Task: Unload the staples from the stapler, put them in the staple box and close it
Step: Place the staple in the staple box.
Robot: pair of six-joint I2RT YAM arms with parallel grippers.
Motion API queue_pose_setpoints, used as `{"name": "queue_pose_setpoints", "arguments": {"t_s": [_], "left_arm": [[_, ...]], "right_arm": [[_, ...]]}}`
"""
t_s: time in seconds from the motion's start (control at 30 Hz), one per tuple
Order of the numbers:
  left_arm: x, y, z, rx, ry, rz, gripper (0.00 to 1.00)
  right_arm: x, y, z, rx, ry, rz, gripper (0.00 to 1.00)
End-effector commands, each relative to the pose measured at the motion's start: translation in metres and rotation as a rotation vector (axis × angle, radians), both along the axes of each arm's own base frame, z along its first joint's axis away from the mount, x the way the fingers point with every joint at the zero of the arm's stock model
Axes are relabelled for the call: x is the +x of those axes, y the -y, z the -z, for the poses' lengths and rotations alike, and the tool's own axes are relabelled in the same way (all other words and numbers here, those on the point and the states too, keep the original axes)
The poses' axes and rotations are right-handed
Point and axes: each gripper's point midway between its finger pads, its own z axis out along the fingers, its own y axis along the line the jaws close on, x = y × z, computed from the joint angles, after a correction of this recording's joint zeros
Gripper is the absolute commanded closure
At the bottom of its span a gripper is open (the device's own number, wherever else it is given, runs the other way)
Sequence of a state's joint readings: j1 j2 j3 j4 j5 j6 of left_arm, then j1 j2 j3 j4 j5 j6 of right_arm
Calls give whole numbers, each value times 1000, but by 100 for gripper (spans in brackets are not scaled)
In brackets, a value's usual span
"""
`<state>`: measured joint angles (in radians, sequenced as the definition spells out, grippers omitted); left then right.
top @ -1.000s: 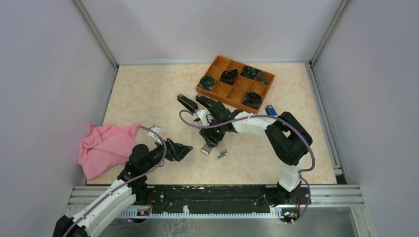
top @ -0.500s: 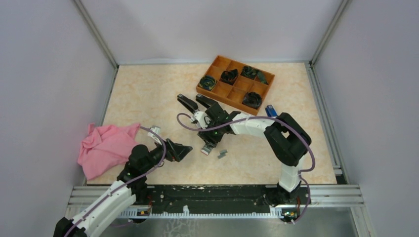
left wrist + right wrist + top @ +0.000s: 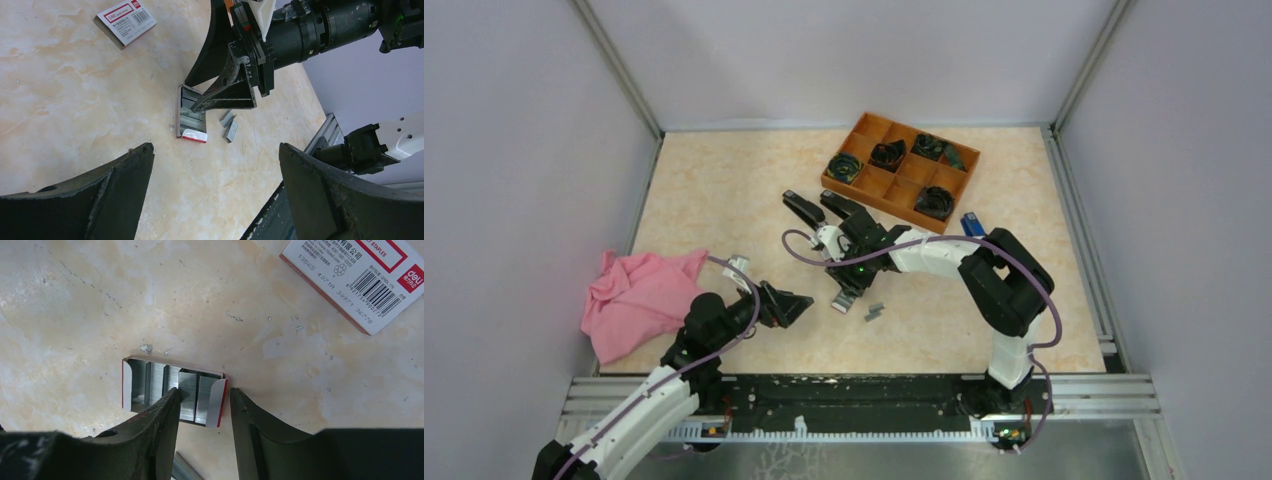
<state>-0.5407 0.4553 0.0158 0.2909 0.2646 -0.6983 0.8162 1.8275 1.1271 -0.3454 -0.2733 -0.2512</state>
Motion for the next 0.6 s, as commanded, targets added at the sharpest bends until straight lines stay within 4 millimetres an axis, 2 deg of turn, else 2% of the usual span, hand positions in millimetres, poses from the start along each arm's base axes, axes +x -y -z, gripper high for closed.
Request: {"name": "queue_pose_setpoints", "arguments": {"t_s": [0.0, 0.07, 0.17, 0.33, 0.57], "left_arm": [[0, -1, 2, 6, 11, -1, 0], [0, -1, 1, 2, 11, 1, 0], [0, 0, -4, -8, 22, 7, 0], [-5, 7, -20, -37, 65, 62, 0], [-28, 26, -47, -166, 179, 234, 0]], "right_arm": [[6, -12, -14, 30, 35, -8, 59], [6, -13, -18, 41, 35, -6, 57], [7, -15, -34, 73, 51, -6, 48], [12, -7, -71, 159, 87, -1, 40], [1, 19, -145, 378, 146, -81, 40]]}}
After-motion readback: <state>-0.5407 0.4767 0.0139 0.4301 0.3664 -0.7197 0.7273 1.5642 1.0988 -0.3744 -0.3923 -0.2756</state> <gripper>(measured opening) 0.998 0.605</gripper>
